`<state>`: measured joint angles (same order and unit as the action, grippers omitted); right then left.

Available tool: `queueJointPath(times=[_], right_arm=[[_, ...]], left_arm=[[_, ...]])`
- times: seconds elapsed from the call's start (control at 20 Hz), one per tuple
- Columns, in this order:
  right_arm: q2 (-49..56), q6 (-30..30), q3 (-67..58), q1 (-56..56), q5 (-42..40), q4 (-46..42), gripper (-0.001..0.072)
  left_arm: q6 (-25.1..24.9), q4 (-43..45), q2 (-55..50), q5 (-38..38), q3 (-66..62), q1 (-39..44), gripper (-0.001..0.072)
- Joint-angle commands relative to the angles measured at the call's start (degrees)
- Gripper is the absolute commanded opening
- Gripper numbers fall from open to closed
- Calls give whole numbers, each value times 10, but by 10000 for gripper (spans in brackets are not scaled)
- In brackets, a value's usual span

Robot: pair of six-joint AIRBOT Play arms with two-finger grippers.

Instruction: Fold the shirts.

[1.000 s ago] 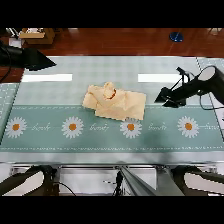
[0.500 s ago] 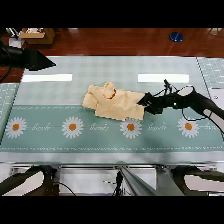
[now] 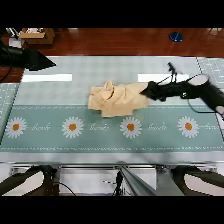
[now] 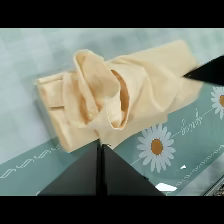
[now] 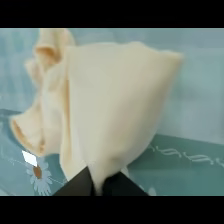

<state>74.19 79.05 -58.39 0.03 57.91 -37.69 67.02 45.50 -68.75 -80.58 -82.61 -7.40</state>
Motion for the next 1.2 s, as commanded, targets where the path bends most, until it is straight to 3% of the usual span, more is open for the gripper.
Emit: queueJointPath(times=[0.0, 0.1, 0.25, 0.7, 0.95, 1.05, 1.15], right_arm=[[-100, 91, -92, -65, 55, -95, 30], [-144, 130, -149, -115, 90, -153, 30], [-175, 139, -214, -186, 196, -262, 30], [-183, 137, -220, -397, 377, -542, 30], [-183, 103, -207, -502, 476, -617, 30], [-196, 107, -180, -535, 485, -618, 30], [-220, 107, -135, -559, 485, -678, 29]], left_arm=[[-5, 5, -11, 0, 0, -1, 24], [-5, 11, -23, -1, 0, -1, 24], [-6, 11, -37, 0, 0, -1, 24], [-20, 11, -41, -1, 0, -1, 24], [-34, 10, -41, 9, 0, -1, 24], [-36, 10, -41, 28, 0, -1, 24], [-51, 10, -41, 44, 0, -1, 24]])
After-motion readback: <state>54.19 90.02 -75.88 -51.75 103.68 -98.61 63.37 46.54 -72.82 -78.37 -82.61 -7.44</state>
